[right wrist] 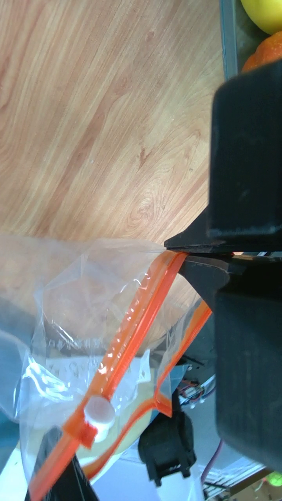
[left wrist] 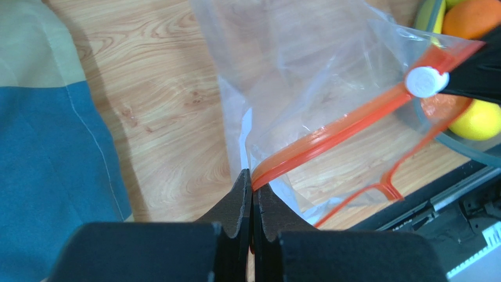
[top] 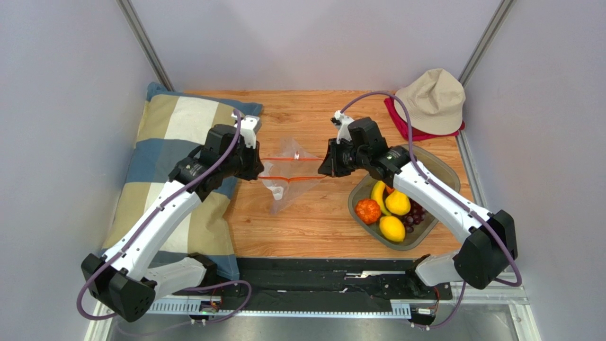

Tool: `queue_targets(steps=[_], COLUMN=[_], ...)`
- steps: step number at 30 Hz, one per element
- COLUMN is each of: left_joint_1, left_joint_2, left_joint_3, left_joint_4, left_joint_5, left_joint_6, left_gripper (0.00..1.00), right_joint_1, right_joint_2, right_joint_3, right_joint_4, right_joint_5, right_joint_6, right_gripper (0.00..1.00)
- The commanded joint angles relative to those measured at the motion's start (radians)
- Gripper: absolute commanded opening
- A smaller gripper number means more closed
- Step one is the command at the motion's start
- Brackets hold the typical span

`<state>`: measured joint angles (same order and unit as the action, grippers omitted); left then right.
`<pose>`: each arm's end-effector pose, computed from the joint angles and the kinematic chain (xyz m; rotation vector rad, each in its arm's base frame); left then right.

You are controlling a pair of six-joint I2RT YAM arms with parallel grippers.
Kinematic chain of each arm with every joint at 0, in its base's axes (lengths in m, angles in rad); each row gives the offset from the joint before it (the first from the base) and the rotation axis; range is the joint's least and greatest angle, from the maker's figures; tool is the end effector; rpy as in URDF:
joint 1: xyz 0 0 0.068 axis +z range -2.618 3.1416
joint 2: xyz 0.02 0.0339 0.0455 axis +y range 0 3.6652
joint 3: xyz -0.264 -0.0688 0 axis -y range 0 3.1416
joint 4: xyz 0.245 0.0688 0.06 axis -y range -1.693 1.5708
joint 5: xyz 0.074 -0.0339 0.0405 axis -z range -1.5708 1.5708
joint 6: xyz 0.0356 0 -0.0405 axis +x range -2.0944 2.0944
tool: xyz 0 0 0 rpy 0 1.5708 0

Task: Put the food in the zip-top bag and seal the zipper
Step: Open the zipper of the food storage bag.

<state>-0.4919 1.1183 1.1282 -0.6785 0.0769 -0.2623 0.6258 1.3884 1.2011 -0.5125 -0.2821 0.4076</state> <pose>0.2057 -0.1133 0.3455 0.3038 2.2633 -0.4889 0.2428 0.1877 0.3168 -0.4159 2.3513 0.8418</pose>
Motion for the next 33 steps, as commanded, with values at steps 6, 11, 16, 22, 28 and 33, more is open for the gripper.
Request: queue_targets(steps=[6,11,16,22,28,33], left_joint_1=[-0.028,-0.082,-0.083,-0.091,-0.117,-0.132], left_joint_2=[-0.019,0.161,0.258,0.317,0.345,0.356], left_joint_3=[0.011,0.077,0.114,0.127,0.133,0.137], left_joint_4=[-0.053,-0.043,0.003,0.026,0.048,0.063], left_joint_5=[0.15,0.13,0.152,0.175,0.17,0.146], left_joint_6=[-0.006,-0.165,-0.206,-0.242,-0.265,-0.272], left_gripper=[0.0,0.0,0.0,0.0,0.0,0.0], right_joint_1=[-0.032,-0.038,-0.078,-0.132,-0.237,-0.412], right_joint_2=[0.156,0.231,0.202,0.094,-0.025,-0.141], right_joint_3=[0.05,0.121,0.123,0.117,0.109,-0.001], right_joint_4=[-0.07,-0.15,-0.21,-0.293,-0.425,-0.509], right_joint_5=[-0.184,-0.221,-0.206,-0.183,-0.137,-0.108], right_joint_6=[-0.219,-0.305,-0.355,-0.397,-0.452,-0.472], right_gripper=[0.0,0.09,0.34,0.83,0.94,0.95])
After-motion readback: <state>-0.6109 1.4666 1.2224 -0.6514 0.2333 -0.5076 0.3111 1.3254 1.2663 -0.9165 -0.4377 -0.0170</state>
